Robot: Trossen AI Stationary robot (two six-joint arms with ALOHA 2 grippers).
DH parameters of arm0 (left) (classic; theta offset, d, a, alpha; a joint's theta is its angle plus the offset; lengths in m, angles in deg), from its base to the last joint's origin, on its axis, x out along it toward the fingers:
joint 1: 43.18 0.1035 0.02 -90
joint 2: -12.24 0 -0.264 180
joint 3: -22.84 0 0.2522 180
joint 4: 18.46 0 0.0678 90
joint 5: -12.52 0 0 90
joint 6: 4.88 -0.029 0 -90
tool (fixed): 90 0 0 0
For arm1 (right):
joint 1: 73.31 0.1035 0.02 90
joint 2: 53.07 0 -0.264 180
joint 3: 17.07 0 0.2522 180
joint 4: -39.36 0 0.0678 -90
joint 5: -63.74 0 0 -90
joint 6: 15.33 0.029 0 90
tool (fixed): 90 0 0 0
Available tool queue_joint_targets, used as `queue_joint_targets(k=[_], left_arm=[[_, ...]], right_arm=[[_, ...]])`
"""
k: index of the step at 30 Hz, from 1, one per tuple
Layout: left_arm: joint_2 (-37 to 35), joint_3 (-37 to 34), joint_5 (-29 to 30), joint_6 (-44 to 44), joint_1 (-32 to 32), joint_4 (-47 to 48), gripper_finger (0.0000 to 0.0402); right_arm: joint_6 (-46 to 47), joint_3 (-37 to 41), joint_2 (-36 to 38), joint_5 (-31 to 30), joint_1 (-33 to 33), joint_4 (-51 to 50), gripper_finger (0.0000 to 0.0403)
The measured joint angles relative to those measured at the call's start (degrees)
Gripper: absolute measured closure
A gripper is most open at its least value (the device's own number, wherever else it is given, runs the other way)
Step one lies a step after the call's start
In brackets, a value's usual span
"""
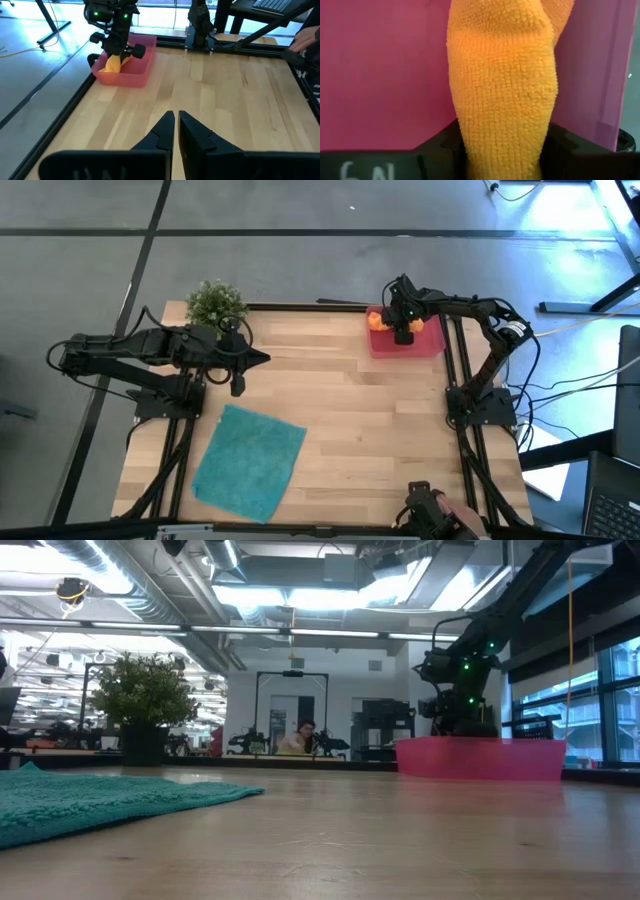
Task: Roll microfiber towels into tight, uniform cylinder then place into a basket
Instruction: Put the orange microfiber towel into the pink bin
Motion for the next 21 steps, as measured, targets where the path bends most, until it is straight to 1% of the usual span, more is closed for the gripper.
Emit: queue_joint_targets(k=[6, 8, 11, 13, 18, 21], left_arm=[[0.0, 0.0, 0.0, 0.0, 0.02, 0.01, 0.0388], [0.0, 0.01, 0.0, 0.0, 0.02, 0.0, 0.0388], [0.0, 0.01, 0.0, 0.0, 0.02, 0.02, 0.0388], [0.0, 0.01, 0.0, -0.09, 0.02, 0.02, 0.0388], [0.01, 0.0, 0.63, -0.14, 0.04, 0.11, 0.0388], [0.68, 0.0, 4.11, -0.17, 0.07, 0.21, 0.0388]], right_arm=[[0.83, 0.0, 0.0, -0.45, 0.02, 0.58, 0.0232], [1.77, -0.02, 0.0, -3.1, 0.04, 2.01, 0.0225], [0.37, -0.09, 0.0, -6.15, 0.04, 1.98, 0.0217], [0.05, -0.09, 0.0, -6.15, 0.04, 1.64, 0.0215], [0.02, -0.09, 0.0, -4.03, 0.04, 1.69, 0.0214], [-0.05, -0.09, 0.0, -3.89, 0.04, 1.69, 0.0214]])
